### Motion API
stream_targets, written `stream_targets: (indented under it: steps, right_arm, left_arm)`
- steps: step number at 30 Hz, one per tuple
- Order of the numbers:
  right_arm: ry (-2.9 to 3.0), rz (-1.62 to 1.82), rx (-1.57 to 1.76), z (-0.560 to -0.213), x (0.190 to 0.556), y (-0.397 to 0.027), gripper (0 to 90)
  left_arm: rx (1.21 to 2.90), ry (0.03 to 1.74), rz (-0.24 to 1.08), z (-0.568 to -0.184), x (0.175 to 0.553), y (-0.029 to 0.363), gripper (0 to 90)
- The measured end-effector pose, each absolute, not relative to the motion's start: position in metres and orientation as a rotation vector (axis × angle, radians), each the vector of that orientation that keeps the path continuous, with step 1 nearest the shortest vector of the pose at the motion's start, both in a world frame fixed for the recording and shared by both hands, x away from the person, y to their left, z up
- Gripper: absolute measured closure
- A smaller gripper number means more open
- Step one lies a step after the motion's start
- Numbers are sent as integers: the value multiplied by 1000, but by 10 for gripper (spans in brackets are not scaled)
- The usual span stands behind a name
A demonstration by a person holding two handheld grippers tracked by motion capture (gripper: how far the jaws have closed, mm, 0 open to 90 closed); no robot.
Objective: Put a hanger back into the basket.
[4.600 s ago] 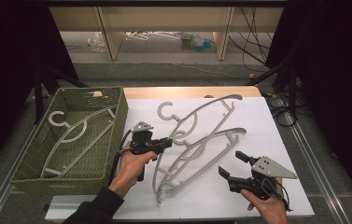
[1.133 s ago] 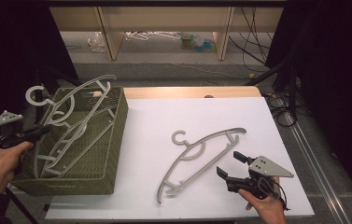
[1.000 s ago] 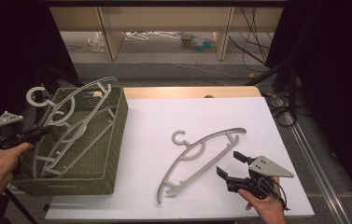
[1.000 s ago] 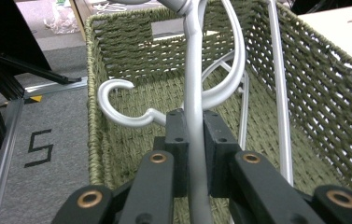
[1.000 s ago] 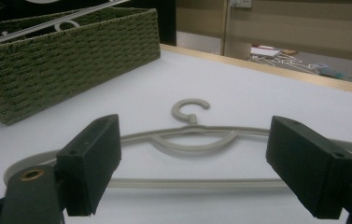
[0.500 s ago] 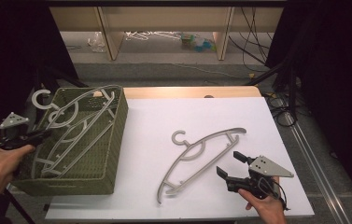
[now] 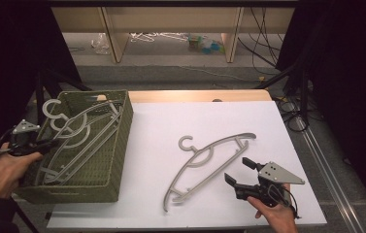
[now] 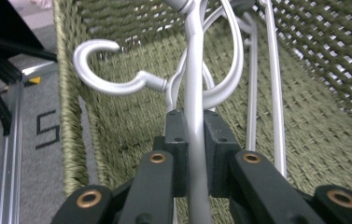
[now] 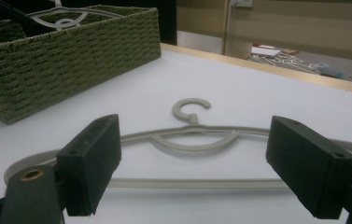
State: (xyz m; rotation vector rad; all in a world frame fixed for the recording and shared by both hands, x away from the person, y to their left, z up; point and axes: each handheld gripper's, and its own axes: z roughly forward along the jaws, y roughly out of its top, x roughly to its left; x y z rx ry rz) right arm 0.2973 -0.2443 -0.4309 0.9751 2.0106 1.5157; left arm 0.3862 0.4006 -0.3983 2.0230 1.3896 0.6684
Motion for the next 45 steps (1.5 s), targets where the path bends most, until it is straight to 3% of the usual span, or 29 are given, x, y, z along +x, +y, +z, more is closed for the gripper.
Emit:
stream_targets:
  steps: [12,19,26,33,35,45]
  right_arm:
    - [2013,1510,977,-431,297,-244,188]
    - [2015,1508,976,-431,297,-245,188]
    - [2015,1496,973,-430,297,-245,188]
    - [2015,1494,975,-430,297,-245,188]
    - [2015,1498,975,-430,297,-245,188]
    - [2015,1499,976,-430,297,-245,188]
  left_arm:
    - [2006,1526,599,-415,394,398,796]
    - [1893,1620,608,-415,392,402,689]
    - [1746,1448,599,-387,373,373,574]
    - [1715,1304,574,-369,349,328,431]
    - [1666,1279,507,-368,346,317,432]
    - [1678,1140,438,-365,341,262,384]
